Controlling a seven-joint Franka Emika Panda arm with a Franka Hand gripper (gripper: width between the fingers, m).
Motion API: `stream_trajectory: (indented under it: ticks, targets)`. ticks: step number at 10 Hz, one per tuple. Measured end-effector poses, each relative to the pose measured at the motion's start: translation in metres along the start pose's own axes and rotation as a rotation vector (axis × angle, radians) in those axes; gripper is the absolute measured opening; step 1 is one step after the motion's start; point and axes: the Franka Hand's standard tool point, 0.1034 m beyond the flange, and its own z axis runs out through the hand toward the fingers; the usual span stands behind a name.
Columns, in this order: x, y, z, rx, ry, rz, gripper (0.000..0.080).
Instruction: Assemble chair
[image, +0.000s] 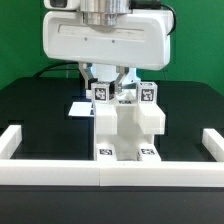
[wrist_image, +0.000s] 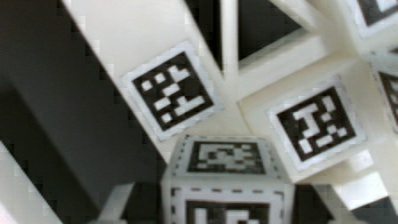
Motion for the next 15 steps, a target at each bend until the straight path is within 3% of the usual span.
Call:
stream_trajectory:
  ticks: [15]
  targets:
    - [-0.0015, -0.0039, 0.0001, 0.005, -0.004, 0.881, 0.0287]
